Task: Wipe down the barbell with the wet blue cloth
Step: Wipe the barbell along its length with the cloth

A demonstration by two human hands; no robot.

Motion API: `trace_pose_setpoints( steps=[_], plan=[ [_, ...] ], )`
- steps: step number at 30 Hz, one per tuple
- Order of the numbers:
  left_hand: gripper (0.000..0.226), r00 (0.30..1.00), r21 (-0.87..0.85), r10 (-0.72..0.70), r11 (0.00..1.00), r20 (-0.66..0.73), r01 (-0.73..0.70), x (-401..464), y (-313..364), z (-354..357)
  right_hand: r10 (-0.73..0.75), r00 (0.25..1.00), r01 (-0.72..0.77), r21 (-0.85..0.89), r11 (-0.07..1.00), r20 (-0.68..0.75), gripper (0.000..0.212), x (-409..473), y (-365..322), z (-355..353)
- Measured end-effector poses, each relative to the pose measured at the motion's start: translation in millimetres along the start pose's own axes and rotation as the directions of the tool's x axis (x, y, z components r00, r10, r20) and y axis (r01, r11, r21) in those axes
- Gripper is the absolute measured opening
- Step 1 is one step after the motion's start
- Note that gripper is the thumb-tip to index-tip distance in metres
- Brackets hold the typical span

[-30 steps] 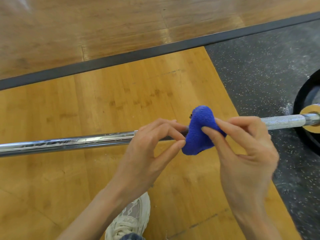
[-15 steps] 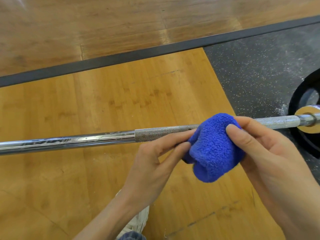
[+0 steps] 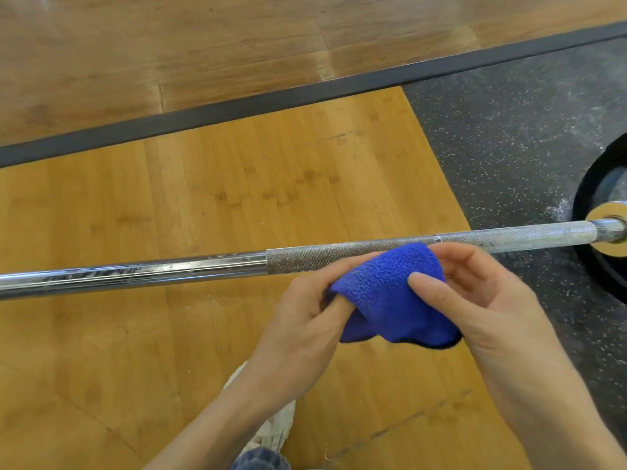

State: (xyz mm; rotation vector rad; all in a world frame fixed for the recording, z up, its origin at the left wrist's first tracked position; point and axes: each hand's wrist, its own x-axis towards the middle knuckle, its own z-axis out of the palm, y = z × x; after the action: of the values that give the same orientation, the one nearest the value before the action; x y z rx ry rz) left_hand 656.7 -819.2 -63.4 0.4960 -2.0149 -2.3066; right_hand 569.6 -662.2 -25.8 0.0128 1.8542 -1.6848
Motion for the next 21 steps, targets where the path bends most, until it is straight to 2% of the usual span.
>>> trace_pose_setpoints(
  steps=[2,3,6,8,10,13,15,16,18,19,21],
  plan=[
    [0.024,0.995,-0.13,-0.105,0.986,-0.001,0.104,-1,0,3,0.009,1.0,-0.01,-0.088,0.996,-0.012,0.049,3,9,3],
    [0.022,0.988,-0.172,-0.157,0.973,0.006,0.155,-2,-2,6,0.031,0.999,-0.028,-0.112,0.993,0.024,0.05,4,14,4],
    [0.034,0.957,-0.293,-0.283,0.911,0.07,0.291,-6,-10,10,0.058,0.991,-0.036,-0.174,0.984,0.119,0.026,5,21,9],
    [0.037,0.951,-0.313,-0.296,0.898,0.086,0.308,-7,-9,9,0.022,0.993,0.013,-0.3,0.954,0.113,0.04,6,24,7],
    [0.027,0.972,-0.17,-0.227,0.957,0.055,0.233,-3,-4,3,-0.005,0.997,0.027,-0.267,0.963,0.081,0.044,6,20,7],
    [0.03,0.995,0.032,-0.094,0.995,0.015,0.094,8,6,-11,-0.08,0.996,0.073,-0.158,0.985,-0.043,0.032,18,13,13],
    [0.033,0.998,0.202,0.003,0.979,-0.064,0.01,15,5,-18,-0.185,0.974,0.151,-0.231,0.961,-0.132,0.027,36,22,19],
    [0.034,0.993,0.299,0.05,0.954,-0.107,-0.016,17,2,-21,-0.258,0.952,0.189,-0.343,0.92,-0.167,0.03,46,30,22],
    [0.037,0.981,0.47,0.111,0.882,-0.159,-0.024,21,-7,-29,-0.468,0.859,0.231,-0.658,0.717,-0.209,0.028,63,47,27],
    [0.036,0.977,0.548,0.135,0.836,-0.168,-0.021,23,-13,-33,-0.585,0.79,0.25,-0.775,0.58,-0.183,0.031,67,53,27],
    [0.039,0.966,0.723,0.212,0.689,-0.145,-0.043,26,-25,-39,-0.747,0.663,0.334,-0.878,0.344,-0.04,0.04,72,61,24]
  ],
)
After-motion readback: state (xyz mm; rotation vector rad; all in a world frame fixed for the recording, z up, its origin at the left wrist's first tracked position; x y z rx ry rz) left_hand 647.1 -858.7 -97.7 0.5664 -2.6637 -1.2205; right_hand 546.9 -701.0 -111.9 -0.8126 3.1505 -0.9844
